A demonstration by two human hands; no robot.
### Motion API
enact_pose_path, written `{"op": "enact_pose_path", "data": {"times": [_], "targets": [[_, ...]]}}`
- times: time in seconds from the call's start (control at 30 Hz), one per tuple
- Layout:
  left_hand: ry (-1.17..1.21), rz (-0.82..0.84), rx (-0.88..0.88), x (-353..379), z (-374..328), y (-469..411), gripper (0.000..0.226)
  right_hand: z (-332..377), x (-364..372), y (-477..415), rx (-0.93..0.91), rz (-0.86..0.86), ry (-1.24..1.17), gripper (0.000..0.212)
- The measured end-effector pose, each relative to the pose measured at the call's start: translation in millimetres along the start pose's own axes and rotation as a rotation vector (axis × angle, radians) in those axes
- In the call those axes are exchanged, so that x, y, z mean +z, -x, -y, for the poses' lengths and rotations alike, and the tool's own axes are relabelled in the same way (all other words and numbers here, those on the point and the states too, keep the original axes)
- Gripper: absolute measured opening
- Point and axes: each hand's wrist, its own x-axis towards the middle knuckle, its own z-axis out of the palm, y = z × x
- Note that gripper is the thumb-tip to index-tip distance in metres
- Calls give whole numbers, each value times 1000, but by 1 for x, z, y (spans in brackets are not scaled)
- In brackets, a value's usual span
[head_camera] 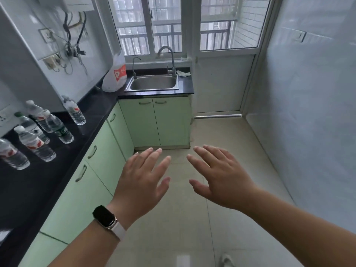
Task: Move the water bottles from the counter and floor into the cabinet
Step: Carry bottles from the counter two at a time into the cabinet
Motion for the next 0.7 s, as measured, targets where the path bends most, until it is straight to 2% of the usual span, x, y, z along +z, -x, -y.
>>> {"op": "enact_pose_path", "data": {"times": [0.23, 0.4, 0.7], "targets": [[-83, 45, -161, 46, 9, -82, 48, -91, 53, -79, -125, -50, -106, 58], [-198, 58, -282, 64, 21, -133, 49, -150, 76, -142, -288, -84, -155, 59], [-345, 96, -473, 71, 77, -132, 46, -144, 116, -246, -477, -56, -284, 59]]}}
